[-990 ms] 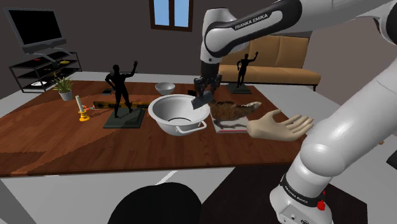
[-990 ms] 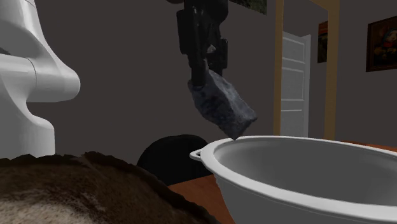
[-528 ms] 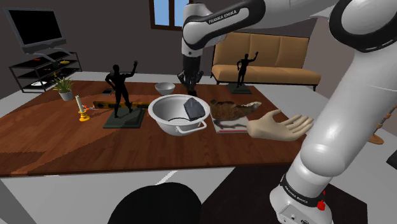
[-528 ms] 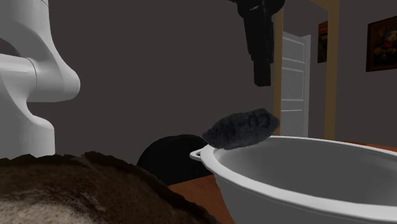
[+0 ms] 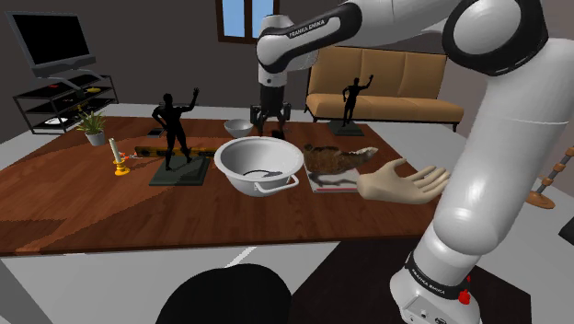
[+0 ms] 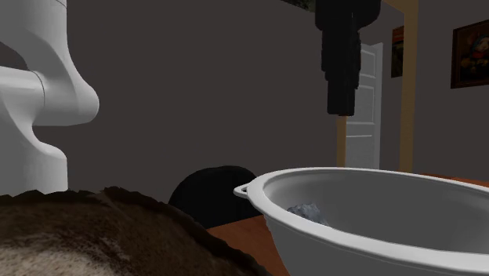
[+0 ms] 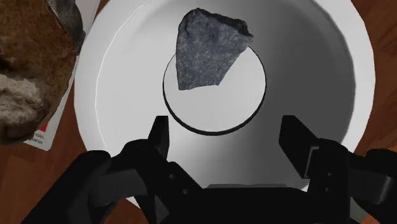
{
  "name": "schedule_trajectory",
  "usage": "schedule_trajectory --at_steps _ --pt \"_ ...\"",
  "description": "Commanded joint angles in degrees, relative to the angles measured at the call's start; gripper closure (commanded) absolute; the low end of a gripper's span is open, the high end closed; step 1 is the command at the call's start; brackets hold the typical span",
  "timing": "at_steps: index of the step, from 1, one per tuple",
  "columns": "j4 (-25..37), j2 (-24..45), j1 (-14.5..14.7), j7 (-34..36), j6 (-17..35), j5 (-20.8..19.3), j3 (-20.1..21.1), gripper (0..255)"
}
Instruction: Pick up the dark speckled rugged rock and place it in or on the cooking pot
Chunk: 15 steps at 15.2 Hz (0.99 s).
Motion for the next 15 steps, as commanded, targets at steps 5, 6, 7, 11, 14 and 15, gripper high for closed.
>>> schedule_trajectory --at_steps 5,6,7,11,14,15 --pt "13.5 17.2 -7.7 -4.0 -14.9 18.5 -2.5 0" --pt "15.2 20.1 -9.2 -4.0 -17.3 21.2 -2.5 0" --pt "16.7 23.0 -10.6 -3.9 -19.5 23.8 -2.5 0" --pt "20.0 32.5 -15.3 -2.6 -26.3 32.7 -1.9 0" --pt "17.3 31.7 -13.8 -3.4 -24.4 33.6 -2.8 0" --pt "16.4 31.5 -13.4 -3.6 -23.8 33.9 -3.0 0"
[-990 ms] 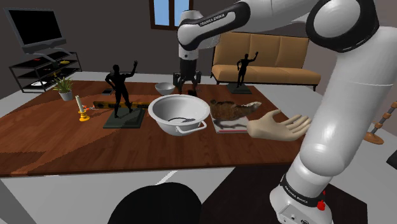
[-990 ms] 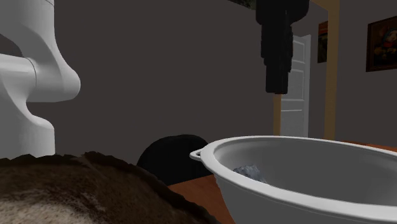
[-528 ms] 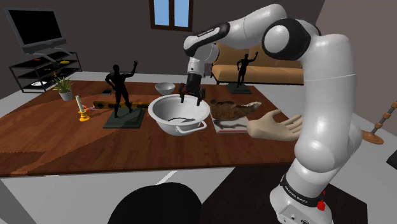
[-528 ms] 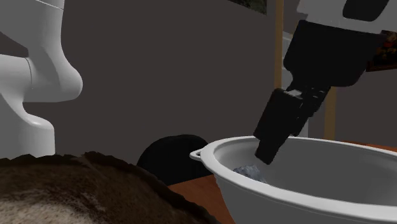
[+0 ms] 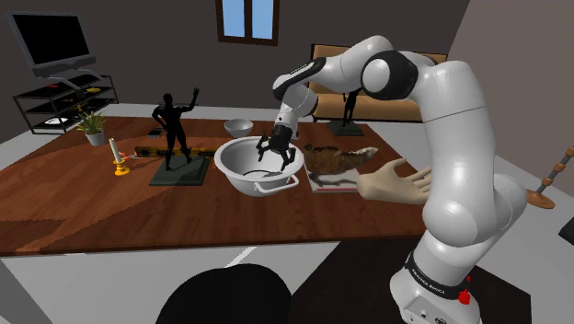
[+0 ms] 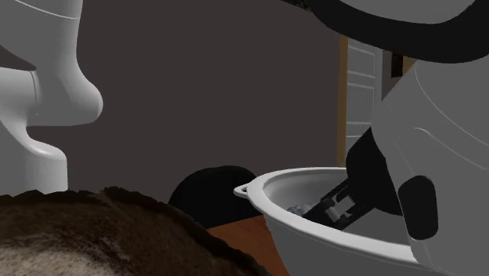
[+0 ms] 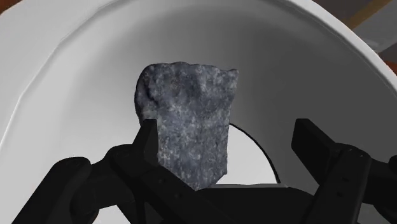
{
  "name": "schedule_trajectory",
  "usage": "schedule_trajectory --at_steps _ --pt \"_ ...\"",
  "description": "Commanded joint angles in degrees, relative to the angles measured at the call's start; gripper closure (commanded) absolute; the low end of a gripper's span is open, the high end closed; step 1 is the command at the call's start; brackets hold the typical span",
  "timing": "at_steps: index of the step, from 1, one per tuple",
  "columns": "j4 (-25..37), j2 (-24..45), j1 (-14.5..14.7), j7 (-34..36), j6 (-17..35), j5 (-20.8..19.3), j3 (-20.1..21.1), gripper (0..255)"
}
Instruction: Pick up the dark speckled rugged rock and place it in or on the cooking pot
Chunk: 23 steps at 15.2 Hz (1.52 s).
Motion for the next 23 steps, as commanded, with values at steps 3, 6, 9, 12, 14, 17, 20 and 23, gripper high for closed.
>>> schedule_trajectory --at_steps 3,6,9,12,14,17,20,23 --pt "-4.0 -0.1 1.1 -0.9 2.5 -1.1 -0.7 0" --pt "-4.5 -0.2 1.4 -1.0 2.8 -0.9 -0.8 0" --pt "-4.5 -0.2 1.5 -1.1 2.8 -0.8 -1.0 0" --pt "-5.6 -1.1 1.5 -1.1 3.0 -0.8 -0.8 255" --pt "-6.3 -2.0 1.3 -1.1 2.7 -0.8 -0.9 255" --pt "-5.6 -1.1 1.1 -1.4 2.6 -1.0 -1.0 255" --pt "-8.1 -2.9 1.5 -1.4 3.6 -0.5 -0.8 255" --pt "-4.5 -1.1 1.2 -0.5 2.0 -0.9 -0.7 255"
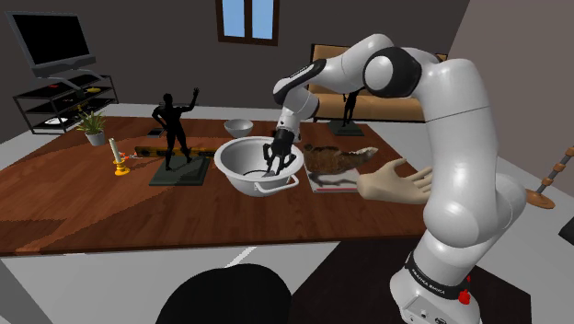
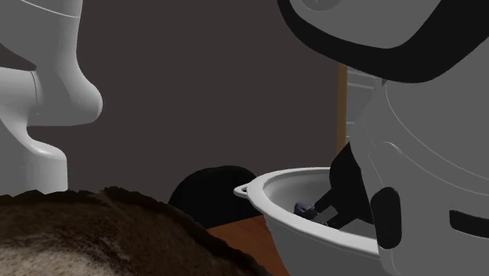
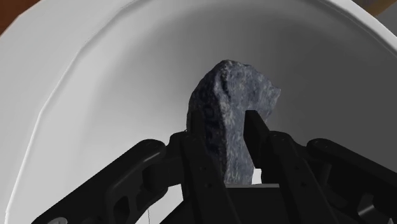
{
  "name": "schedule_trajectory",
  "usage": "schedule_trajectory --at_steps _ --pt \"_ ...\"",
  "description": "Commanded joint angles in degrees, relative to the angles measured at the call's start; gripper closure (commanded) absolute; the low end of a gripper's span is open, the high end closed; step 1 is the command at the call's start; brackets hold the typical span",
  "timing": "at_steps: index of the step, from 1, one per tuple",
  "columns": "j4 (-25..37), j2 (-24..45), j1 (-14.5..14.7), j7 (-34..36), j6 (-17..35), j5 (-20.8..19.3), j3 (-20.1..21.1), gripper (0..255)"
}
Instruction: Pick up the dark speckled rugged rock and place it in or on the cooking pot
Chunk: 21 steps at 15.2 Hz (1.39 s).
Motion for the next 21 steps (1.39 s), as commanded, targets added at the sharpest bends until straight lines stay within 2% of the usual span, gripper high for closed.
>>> schedule_trajectory --at_steps 1,9,10,15,21 --pt "-0.1 0.3 0.2 0.5 -1.1 0.0 0.3 255" --pt "0.2 -2.4 0.0 2.2 -3.5 0.2 0.3 255" --pt "0.2 -2.4 0.0 2.2 -3.5 0.2 0.3 0" --pt "-1.5 -3.2 5.1 9.6 12.3 -5.0 -3.3 0" --pt "-4.3 -2.7 6.7 10.1 17.4 -5.0 -3.3 0"
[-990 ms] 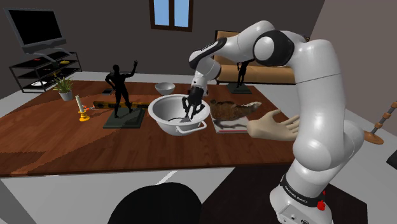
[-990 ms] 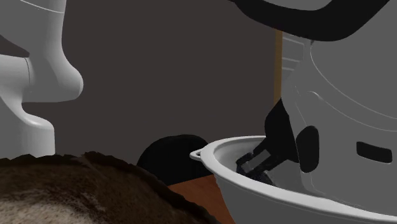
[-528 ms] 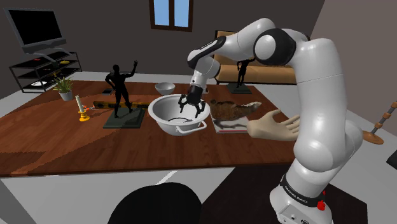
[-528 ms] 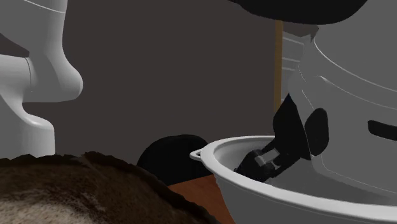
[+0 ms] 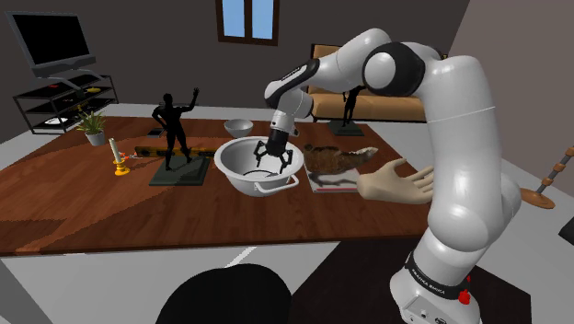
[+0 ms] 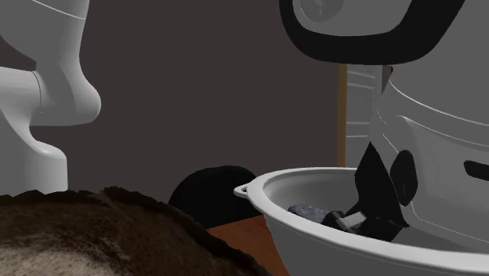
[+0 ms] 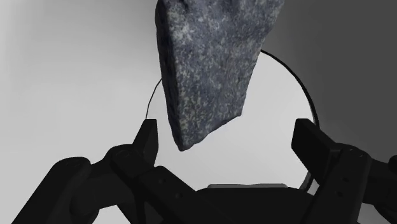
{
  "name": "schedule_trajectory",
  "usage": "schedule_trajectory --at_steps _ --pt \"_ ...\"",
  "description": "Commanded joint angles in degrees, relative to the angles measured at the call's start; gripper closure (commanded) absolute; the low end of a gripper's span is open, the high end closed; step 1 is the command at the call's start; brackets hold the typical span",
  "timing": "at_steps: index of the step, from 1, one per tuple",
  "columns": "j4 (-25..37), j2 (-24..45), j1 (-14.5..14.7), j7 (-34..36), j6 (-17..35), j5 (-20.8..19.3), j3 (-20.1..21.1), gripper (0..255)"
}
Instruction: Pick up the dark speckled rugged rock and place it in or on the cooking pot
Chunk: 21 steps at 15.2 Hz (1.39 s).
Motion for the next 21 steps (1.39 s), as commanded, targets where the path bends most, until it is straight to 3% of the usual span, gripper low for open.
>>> schedule_trajectory --at_steps 1,10,11,21 --pt "-1.4 0.2 0.3 -0.2 1.5 0.2 0.1 0" --pt "-2.1 0.5 0.6 -0.3 2.5 0.5 0.3 0" --pt "-2.1 0.5 0.6 -0.3 2.5 0.5 0.3 255" --pt "-2.0 0.0 0.6 -0.1 2.1 0.4 0.2 255"
